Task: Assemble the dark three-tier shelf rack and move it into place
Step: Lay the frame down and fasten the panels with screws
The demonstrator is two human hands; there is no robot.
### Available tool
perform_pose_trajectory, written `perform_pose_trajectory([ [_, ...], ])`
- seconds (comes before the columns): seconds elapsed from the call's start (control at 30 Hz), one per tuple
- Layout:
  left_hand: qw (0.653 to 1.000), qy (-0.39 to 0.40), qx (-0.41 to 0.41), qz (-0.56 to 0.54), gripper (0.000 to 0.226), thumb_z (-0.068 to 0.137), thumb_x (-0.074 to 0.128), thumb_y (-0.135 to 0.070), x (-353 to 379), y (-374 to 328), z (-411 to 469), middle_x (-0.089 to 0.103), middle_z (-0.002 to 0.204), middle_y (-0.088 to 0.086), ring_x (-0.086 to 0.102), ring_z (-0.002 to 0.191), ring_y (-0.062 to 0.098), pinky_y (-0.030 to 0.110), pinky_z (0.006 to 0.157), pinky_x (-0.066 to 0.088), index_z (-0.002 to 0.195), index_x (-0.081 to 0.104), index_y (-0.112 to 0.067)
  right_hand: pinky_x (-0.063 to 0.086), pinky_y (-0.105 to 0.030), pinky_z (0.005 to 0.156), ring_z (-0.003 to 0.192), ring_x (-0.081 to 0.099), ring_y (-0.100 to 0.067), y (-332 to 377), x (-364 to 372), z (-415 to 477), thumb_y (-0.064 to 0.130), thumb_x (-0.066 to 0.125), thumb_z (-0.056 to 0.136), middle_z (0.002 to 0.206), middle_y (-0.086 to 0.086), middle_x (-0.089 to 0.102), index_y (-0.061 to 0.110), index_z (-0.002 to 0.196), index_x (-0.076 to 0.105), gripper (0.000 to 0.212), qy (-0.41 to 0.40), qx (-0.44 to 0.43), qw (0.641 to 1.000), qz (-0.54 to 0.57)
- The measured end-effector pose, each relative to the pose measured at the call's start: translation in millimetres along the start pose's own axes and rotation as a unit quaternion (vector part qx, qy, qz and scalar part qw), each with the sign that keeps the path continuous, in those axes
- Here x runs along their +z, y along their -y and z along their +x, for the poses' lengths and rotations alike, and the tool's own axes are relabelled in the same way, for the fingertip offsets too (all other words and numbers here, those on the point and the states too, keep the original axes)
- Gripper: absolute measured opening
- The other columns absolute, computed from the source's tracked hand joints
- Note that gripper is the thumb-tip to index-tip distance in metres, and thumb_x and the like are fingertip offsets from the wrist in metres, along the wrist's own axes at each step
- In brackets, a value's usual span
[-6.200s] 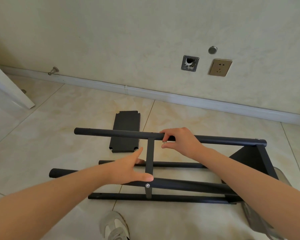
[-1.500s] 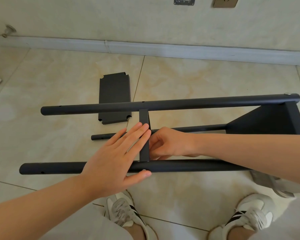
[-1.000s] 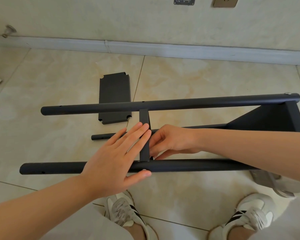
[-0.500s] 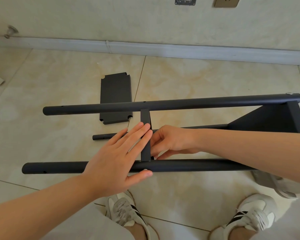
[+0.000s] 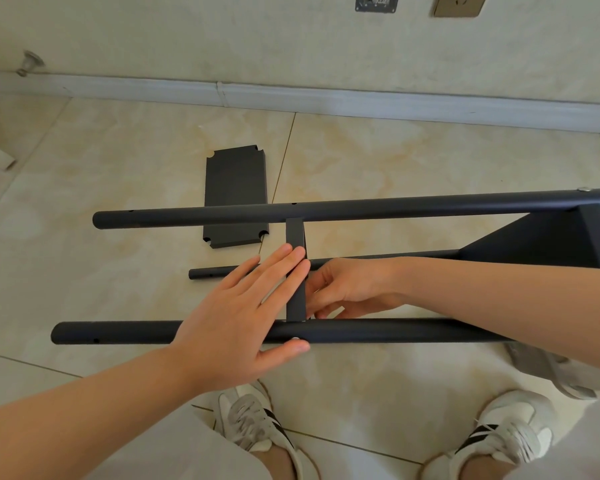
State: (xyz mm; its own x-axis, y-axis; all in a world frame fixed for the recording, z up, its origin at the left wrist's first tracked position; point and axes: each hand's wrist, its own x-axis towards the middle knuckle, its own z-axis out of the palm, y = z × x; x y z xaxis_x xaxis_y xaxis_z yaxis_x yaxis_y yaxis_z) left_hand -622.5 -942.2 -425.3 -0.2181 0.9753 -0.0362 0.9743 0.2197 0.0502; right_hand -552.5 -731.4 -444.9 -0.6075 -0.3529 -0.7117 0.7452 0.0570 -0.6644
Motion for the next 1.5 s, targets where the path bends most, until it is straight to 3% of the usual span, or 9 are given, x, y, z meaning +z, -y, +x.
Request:
perform_pose_trajectory([
  [0.1, 1.0, -0.001, 0.001, 0.0, 0.085, 0.097, 0.031, -0.072, 0, 0, -1, 0.017, 0.168, 0.0, 0.005, 0.156, 0.014, 0.031, 0.124, 0.01, 0.16, 0.02, -0.015, 0.044, -0.046, 0.109, 0.102, 0.06, -0.019, -1, 0, 2, 0.016, 0.06, 0.097, 0.128, -0.022, 0.061, -0.006, 0.125, 0.06, 0.035, 0.015, 0.002, 1.0, 0.001],
  [0.23, 1.0, -0.003, 0.0, -0.001, 0.085, 0.097, 0.03, -0.072, 0, 1, -1, 0.017, 0.168, 0.0, 0.005, 0.156, 0.014, 0.031, 0.124, 0.01, 0.16, 0.02, -0.015, 0.045, -0.045, 0.109, 0.102, 0.061, -0.018, 0, -2, 2, 0.018, 0.062, 0.097, 0.131, -0.019, 0.061, -0.003, 0.125, 0.061, 0.035, 0.027, 0.005, 1.0, -0.002],
  [0.5, 1.0, -0.008, 0.003, -0.003, 0.084, 0.098, 0.029, -0.071, 0, 0, 0, 0.019, 0.167, 0.001, 0.007, 0.156, 0.015, 0.032, 0.123, 0.013, 0.16, 0.021, -0.015, 0.048, -0.043, 0.106, 0.098, 0.061, -0.017, 2, -3, 5, 0.024, 0.065, 0.095, 0.122, -0.017, 0.066, -0.001, 0.121, 0.065, 0.037, 0.02, 0.009, 0.999, -0.025],
  [0.6, 1.0, -0.008, 0.004, -0.003, 0.084, 0.098, 0.029, -0.071, 0, 0, 0, 0.018, 0.168, 0.0, 0.007, 0.156, 0.015, 0.031, 0.123, 0.011, 0.16, 0.02, -0.015, 0.048, -0.042, 0.104, 0.095, 0.061, -0.016, 2, -3, 6, 0.024, 0.066, 0.094, 0.109, -0.011, 0.068, -0.002, 0.118, 0.066, 0.035, 0.013, 0.009, 0.999, -0.03],
  [0.8, 1.0, -0.01, 0.002, -0.002, 0.085, 0.097, 0.031, -0.072, 2, 1, 0, 0.016, 0.168, -0.002, 0.005, 0.156, 0.013, 0.03, 0.124, 0.008, 0.16, 0.021, -0.016, 0.049, -0.035, 0.098, 0.094, 0.057, -0.016, 5, -7, 3, 0.013, 0.064, 0.094, 0.104, -0.005, 0.066, 0.004, 0.109, 0.07, 0.018, 0.02, -0.004, 1.0, -0.022],
  [0.97, 1.0, -0.008, 0.005, 0.0, 0.085, 0.098, 0.03, -0.072, 1, 1, -1, 0.018, 0.168, 0.001, 0.007, 0.156, 0.015, 0.031, 0.123, 0.011, 0.16, 0.02, -0.015, 0.048, -0.043, 0.104, 0.091, 0.059, -0.016, 4, -5, 6, 0.019, 0.066, 0.093, 0.099, -0.007, 0.067, -0.005, 0.115, 0.067, 0.032, 0.009, 0.009, 0.999, -0.041],
  [1.07, 1.0, -0.007, 0.004, -0.001, 0.085, 0.098, 0.029, -0.072, 1, 1, -1, 0.018, 0.168, 0.0, 0.007, 0.156, 0.015, 0.032, 0.123, 0.012, 0.16, 0.02, -0.016, 0.049, -0.04, 0.102, 0.091, 0.059, -0.017, 5, -4, 7, 0.02, 0.066, 0.093, 0.094, -0.006, 0.068, -0.006, 0.113, 0.067, 0.032, 0.002, 0.011, 0.999, -0.044],
  [1.27, 1.0, -0.008, 0.003, -0.005, 0.086, 0.097, 0.032, -0.072, 2, 2, -1, 0.017, 0.168, -0.001, 0.006, 0.156, 0.014, 0.031, 0.123, 0.012, 0.16, 0.021, -0.016, 0.049, -0.036, 0.098, 0.093, 0.056, -0.016, 7, -9, 5, 0.012, 0.066, 0.093, 0.1, -0.005, 0.065, 0.009, 0.095, 0.072, 0.007, 0.02, -0.005, 0.999, -0.037],
  [1.5, 1.0, -0.005, 0.004, -0.002, 0.085, 0.097, 0.03, -0.072, 2, 2, 0, 0.018, 0.168, 0.0, 0.007, 0.156, 0.015, 0.031, 0.123, 0.012, 0.16, 0.021, -0.016, 0.048, -0.043, 0.102, 0.095, 0.059, -0.017, 5, -10, 8, 0.015, 0.063, 0.095, 0.103, -0.008, 0.066, -0.002, 0.111, 0.068, 0.024, 0.026, 0.005, 0.999, -0.044],
])
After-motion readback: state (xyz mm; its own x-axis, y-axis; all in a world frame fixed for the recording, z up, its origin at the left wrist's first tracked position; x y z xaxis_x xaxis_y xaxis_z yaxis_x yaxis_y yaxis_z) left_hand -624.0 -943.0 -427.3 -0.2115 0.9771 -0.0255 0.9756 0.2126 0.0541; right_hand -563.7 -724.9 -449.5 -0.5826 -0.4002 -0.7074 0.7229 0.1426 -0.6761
